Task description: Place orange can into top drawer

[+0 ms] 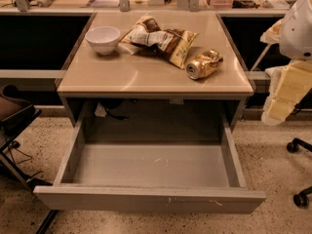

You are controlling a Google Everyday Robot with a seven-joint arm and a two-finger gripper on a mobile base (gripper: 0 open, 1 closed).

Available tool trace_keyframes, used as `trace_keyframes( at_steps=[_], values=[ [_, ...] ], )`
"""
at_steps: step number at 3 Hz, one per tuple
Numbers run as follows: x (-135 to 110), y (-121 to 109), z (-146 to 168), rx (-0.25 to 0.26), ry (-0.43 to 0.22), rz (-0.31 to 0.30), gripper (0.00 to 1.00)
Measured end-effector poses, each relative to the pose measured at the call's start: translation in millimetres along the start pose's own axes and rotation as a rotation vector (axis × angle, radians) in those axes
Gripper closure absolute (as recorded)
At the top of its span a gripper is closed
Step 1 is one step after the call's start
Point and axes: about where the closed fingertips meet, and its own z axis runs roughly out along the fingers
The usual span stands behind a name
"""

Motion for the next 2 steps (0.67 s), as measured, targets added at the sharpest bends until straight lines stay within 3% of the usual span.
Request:
trace_keyframes(
  at_steps=[1,2],
  values=[
    [0,0,0,0.000,0.000,0.000,0.00],
    [-9,-18,2,-0.006,-0.064,-0.026,0.00]
  ],
)
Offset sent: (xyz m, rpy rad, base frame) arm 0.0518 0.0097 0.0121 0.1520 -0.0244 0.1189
